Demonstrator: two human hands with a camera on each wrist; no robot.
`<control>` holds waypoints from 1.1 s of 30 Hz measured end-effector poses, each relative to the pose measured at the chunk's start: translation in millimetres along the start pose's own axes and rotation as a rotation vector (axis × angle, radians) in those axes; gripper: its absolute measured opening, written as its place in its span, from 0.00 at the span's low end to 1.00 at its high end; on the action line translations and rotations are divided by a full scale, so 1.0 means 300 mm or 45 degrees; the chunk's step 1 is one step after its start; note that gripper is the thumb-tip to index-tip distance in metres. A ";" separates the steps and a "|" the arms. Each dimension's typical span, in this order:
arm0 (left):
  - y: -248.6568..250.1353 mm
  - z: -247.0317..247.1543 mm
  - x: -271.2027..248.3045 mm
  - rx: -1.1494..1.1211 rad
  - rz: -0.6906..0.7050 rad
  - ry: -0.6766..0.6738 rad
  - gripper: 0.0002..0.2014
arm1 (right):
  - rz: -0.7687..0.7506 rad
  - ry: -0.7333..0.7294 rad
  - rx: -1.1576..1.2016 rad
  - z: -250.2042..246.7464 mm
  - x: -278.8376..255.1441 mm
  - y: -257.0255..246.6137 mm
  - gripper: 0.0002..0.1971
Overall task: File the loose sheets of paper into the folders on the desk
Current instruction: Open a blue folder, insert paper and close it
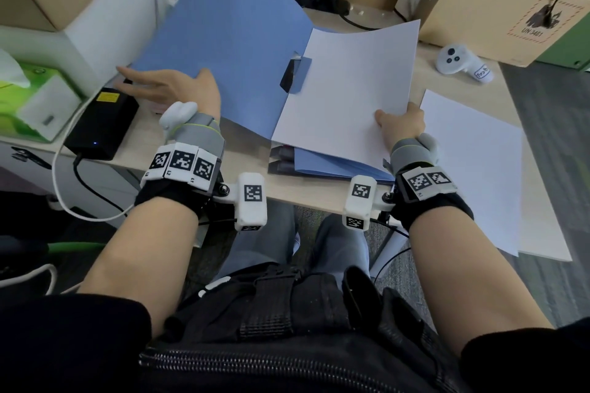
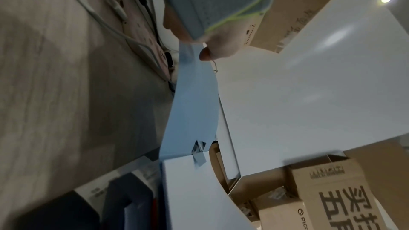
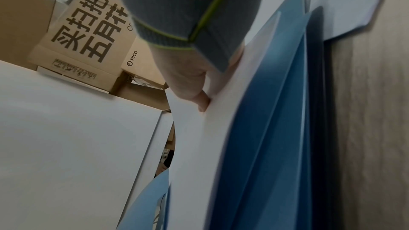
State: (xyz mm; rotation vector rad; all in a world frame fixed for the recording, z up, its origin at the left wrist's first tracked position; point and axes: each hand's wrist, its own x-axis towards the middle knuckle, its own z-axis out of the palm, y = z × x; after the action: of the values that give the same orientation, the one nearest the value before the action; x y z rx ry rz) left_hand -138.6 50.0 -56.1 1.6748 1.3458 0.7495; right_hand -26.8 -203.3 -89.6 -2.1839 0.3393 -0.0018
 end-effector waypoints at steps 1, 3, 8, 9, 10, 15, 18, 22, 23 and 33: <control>0.002 -0.006 -0.002 -0.044 -0.018 -0.001 0.48 | -0.004 0.001 -0.004 0.002 0.001 0.000 0.21; 0.001 -0.014 0.000 -0.084 -0.043 -0.005 0.47 | 0.003 0.001 -0.014 0.006 0.003 0.000 0.21; 0.018 -0.020 -0.034 -0.357 -0.042 0.001 0.36 | 0.031 -0.025 -0.075 0.013 0.008 0.008 0.24; 0.023 -0.018 -0.038 -0.487 -0.024 -0.004 0.31 | 0.030 -0.034 -0.084 0.015 0.008 0.010 0.24; 0.023 -0.012 -0.034 -0.625 -0.014 -0.019 0.28 | 0.026 -0.038 -0.085 0.017 0.008 0.010 0.24; 0.032 -0.003 -0.041 -0.934 0.050 -0.132 0.06 | 0.016 -0.042 -0.047 0.023 0.011 0.013 0.21; 0.044 -0.005 -0.047 -0.985 0.107 -0.136 0.12 | 0.002 -0.040 -0.062 0.021 0.020 0.018 0.18; 0.050 -0.008 -0.034 -1.027 0.179 -0.129 0.15 | -0.020 -0.018 -0.096 0.018 0.026 0.010 0.20; 0.051 -0.011 -0.034 -1.036 0.196 -0.118 0.15 | -0.017 -0.015 -0.093 0.017 0.026 0.007 0.20; 0.043 0.000 -0.024 -1.040 0.291 -0.129 0.17 | -0.028 -0.078 -0.093 0.024 0.040 -0.004 0.20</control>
State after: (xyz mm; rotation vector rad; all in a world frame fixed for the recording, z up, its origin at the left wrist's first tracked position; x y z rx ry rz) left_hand -134.2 42.1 -44.4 1.1770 0.6280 1.1373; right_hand -14.0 -199.8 -94.4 -2.2546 0.2846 0.0659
